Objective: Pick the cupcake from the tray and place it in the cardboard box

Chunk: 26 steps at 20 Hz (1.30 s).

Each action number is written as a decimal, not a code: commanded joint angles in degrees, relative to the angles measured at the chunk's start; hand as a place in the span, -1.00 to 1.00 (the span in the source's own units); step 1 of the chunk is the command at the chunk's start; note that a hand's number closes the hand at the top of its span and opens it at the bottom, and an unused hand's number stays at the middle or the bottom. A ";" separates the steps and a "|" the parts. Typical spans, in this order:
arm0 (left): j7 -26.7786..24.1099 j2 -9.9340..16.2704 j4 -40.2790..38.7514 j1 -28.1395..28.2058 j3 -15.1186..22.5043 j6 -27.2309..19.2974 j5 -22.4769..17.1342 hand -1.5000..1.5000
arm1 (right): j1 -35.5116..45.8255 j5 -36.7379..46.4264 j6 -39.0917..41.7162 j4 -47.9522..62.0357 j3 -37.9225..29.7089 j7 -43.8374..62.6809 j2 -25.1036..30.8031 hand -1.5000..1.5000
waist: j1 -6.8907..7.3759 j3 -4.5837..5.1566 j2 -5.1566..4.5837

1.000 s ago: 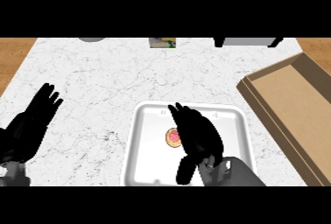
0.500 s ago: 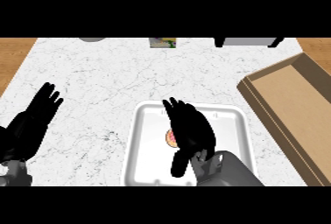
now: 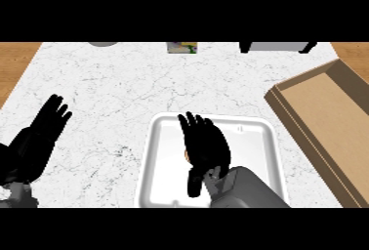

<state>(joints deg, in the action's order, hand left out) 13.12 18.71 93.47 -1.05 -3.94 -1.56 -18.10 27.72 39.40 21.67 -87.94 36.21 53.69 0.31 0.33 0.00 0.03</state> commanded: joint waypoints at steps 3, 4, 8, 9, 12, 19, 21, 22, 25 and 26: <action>1.80 -0.24 0.73 -1.26 -2.38 0.70 0.11 0.00 | 0.65 0.50 -2.61 4.95 2.63 2.55 -0.30 -1.00 | -0.02 0.00 -0.02; 1.38 0.46 -1.35 -2.17 -3.11 2.71 -0.46 0.00 | 1.60 -1.54 0.86 1.30 1.02 5.60 -0.30 -1.00 | -0.14 0.01 0.00; 0.65 -0.50 -0.47 0.57 -3.99 4.19 -0.73 0.00 | -1.42 1.91 0.64 2.69 0.71 3.04 -0.30 -1.00 | -0.18 0.01 0.02; 2.15 -1.41 -0.11 -2.56 -2.33 1.62 1.70 0.00 | 3.30 -0.15 -1.02 8.36 -0.76 1.50 -0.30 -1.00 | -0.04 0.00 -0.05; 6.71 -1.58 5.57 -1.58 -2.04 0.45 1.87 0.00 | 1.33 0.48 -3.11 8.66 2.08 2.06 -0.30 -1.00 | 0.00 -0.01 0.00; 4.64 -2.14 3.57 -0.76 -4.76 2.96 1.74 0.00 | 4.09 -2.55 1.75 9.37 -0.45 2.86 -0.30 -1.00 | 0.01 0.00 0.00; 4.90 -2.28 3.77 0.49 -4.78 4.19 1.23 0.00 | 3.42 -1.64 -2.79 14.12 2.60 1.28 -0.30 -1.00 | 0.21 0.00 -0.02; 2.68 -3.27 3.45 1.21 -3.82 4.06 3.48 0.00 | 0.66 0.82 -0.52 12.41 0.37 -1.10 -0.30 -1.00 | -0.06 0.00 0.00; 2.68 -2.42 0.00 -1.48 -5.85 5.16 2.86 0.00 | 2.09 1.98 -1.40 16.61 -2.36 -4.67 -0.31 -1.00 | -0.12 0.00 -0.05; 1.33 -2.47 -1.64 -1.46 -6.46 6.71 2.07 0.00 | 1.98 -0.98 -6.01 16.14 3.90 -0.36 -0.31 -1.00 | 0.07 0.00 -0.06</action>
<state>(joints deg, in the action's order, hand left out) 15.27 15.88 94.23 -1.47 -8.88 3.22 -15.54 29.57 39.46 19.10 -74.03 37.26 51.71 0.12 0.31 0.00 0.00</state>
